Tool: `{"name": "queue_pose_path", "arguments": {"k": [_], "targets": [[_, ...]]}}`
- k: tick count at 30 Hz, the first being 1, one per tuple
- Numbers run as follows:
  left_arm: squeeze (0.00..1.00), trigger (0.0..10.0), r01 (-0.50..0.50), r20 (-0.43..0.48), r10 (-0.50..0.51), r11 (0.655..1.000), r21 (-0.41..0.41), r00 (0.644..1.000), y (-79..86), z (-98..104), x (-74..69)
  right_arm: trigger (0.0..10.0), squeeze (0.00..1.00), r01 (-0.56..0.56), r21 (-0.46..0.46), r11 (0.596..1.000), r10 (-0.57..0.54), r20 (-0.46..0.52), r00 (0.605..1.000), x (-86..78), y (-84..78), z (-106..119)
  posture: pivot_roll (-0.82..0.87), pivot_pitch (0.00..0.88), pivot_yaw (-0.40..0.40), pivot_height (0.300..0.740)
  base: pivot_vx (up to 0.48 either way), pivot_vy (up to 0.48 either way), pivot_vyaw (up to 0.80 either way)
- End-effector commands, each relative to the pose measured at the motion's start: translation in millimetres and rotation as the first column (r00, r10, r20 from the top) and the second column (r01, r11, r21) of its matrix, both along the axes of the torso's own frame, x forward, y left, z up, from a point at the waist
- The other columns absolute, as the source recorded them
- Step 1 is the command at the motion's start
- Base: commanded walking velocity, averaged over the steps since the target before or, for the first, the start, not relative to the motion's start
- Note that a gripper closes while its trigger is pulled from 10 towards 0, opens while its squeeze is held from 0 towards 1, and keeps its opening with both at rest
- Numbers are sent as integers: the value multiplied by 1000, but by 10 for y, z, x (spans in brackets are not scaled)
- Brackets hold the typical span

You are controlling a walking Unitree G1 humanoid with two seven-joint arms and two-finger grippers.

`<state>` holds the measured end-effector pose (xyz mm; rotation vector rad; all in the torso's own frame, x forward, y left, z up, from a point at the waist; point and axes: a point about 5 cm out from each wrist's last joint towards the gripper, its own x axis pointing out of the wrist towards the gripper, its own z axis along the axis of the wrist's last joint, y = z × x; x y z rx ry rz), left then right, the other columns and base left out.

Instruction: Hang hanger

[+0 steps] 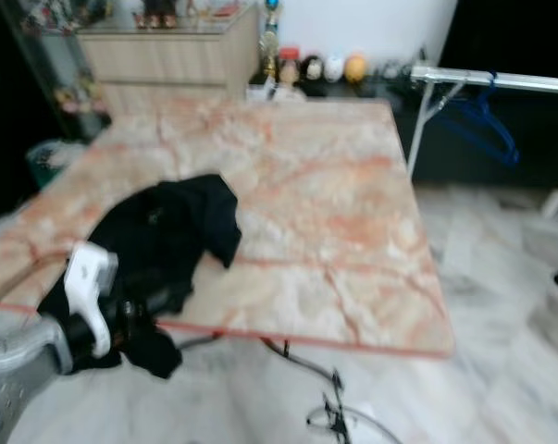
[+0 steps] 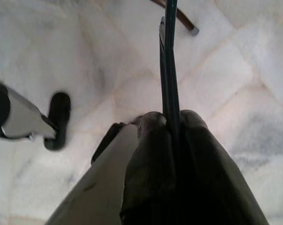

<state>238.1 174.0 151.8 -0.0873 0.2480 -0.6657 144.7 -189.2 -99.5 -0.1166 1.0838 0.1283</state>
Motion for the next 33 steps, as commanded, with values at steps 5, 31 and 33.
{"name": "queue_pose_path", "arguments": {"k": [5,31,33], "targets": [[0,10000,0,1,0,1000,15,1000,6,-3,-3,10000,0,-7,14,1000,7,13,1000,41,66,8,60,0,6,740,-272,0,0],[0,10000,-1,-49,4,998,61,999,16,-214,-56,10000,0,0,-10,1000,0,22,1000,46,41,12,57,0,1,740,-273,0,0],[0,10000,-1,-49,4,998,63,999,18,-222,-59,10000,0,5,-23,1000,-5,33,999,52,33,16,57,0,1,740,-274,0,0]]}}
